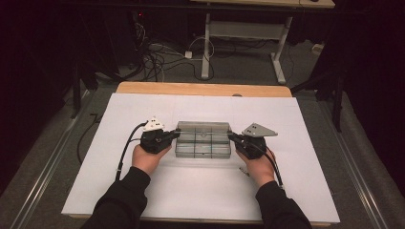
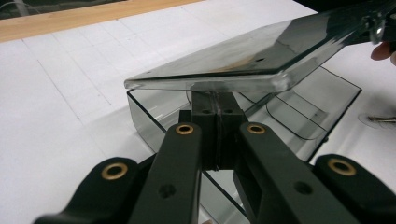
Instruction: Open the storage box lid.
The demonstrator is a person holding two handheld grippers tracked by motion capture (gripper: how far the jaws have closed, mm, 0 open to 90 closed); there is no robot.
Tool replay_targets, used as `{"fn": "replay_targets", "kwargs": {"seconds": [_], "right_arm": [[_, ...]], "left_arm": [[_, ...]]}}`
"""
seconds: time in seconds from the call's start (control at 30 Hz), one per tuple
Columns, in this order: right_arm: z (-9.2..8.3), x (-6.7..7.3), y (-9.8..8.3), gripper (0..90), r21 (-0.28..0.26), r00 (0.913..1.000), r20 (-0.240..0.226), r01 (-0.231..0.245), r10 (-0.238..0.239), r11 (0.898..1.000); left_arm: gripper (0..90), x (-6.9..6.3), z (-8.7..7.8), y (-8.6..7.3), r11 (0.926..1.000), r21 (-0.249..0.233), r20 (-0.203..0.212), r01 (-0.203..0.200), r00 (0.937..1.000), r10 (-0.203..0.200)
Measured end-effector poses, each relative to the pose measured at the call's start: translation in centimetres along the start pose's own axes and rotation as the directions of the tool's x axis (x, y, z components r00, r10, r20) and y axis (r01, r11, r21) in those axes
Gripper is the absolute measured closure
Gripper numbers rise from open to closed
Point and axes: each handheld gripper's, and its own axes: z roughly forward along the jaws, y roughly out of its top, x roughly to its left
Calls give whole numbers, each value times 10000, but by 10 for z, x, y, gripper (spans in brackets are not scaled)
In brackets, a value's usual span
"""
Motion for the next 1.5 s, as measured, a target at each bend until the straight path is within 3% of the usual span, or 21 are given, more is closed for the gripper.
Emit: {"fn": "replay_targets", "kwargs": {"seconds": [0.9,1.5], "right_arm": [[18,-15,9,900,89,9996,169,-249,247,9997],[31,-25,13,900,268,9985,327,-458,449,9986]], "left_arm": [[881,14,20,12,9999,132,-501,-72,9987,79],[881,27,33,8,9993,124,-769,359,9964,-348]]}}
